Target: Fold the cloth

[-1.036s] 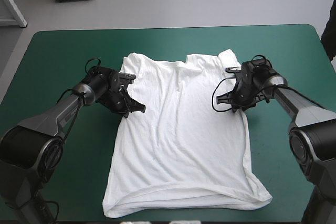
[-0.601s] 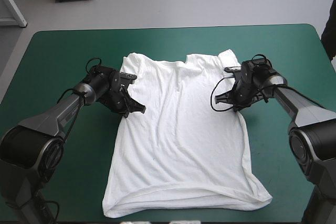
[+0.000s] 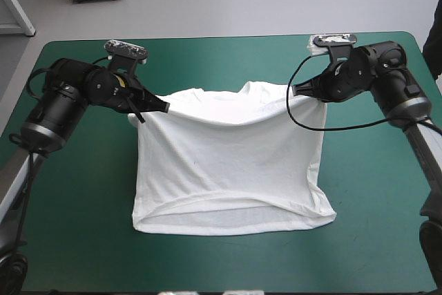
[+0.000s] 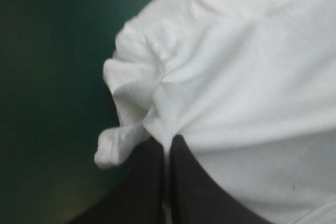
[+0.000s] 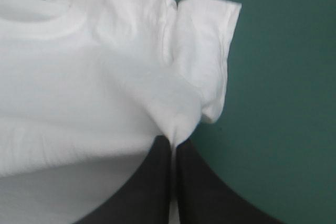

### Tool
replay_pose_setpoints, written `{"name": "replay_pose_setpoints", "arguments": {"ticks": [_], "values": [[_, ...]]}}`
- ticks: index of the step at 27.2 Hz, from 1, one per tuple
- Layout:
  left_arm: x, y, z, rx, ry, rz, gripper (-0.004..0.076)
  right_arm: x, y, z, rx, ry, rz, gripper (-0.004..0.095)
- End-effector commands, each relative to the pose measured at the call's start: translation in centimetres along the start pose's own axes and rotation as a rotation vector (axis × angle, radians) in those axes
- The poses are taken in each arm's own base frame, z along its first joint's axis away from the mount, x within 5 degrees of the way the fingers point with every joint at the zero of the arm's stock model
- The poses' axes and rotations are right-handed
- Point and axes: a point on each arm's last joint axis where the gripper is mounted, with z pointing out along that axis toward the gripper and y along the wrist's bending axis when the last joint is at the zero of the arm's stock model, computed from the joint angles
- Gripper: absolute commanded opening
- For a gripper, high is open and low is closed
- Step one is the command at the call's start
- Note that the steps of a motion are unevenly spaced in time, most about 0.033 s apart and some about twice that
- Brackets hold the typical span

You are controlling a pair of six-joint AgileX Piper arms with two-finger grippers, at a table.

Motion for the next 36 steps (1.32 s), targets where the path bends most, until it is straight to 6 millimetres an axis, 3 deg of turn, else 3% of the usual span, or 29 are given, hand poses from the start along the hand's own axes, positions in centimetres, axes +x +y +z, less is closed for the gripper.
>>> {"name": "replay_pose_setpoints", "arguments": {"ticks": [1,7,11,15,18,24,30,34,36], "values": [[-1.3,0.1,-6.5,0.006,-0.223,-0.013,-0.0010,-1.2,0.3,-6.1,-0.044,-0.170,0.006,-0.0013],[-2.4,-0.3,-14.7,0.089,-0.483,-0.043,-0.0010,-3.3,1.6,-14.4,-0.183,-0.433,0.008,-0.0013],[-2.9,-0.5,-17.3,0.125,-0.585,-0.042,-0.0010,-4.1,2.0,-18.3,-0.224,-0.592,-0.015,-0.0013],[-3.6,-0.4,-18.7,0.115,-0.693,-0.045,-0.0010,-4.6,2.0,-20.6,-0.232,-0.711,-0.017,-0.0013],[-4.5,-0.2,-18.4,0.102,-0.757,-0.048,-0.0010,-5.0,2.0,-20.7,-0.232,-0.755,-0.015,-0.0013],[-7.1,-0.1,-15.3,0.087,-0.809,-0.058,-0.0010,-6.9,2.0,-18.9,-0.219,-0.822,-0.016,-0.0013],[-9.9,0.2,-12.3,0.071,-0.929,-0.070,-0.0010,-9.7,0.8,-14.4,-0.189,-0.855,0.026,-0.0014],[-12.0,1.9,-10.4,0.054,-0.982,-0.125,-0.0010,-11.7,-1.2,-11.0,-0.162,-0.847,0.041,-0.0013],[-12.9,3.0,-9.7,0.078,-0.989,-0.179,-0.0010,-12.7,-2.2,-10.3,-0.193,-0.868,0.066,-0.0013]]}}
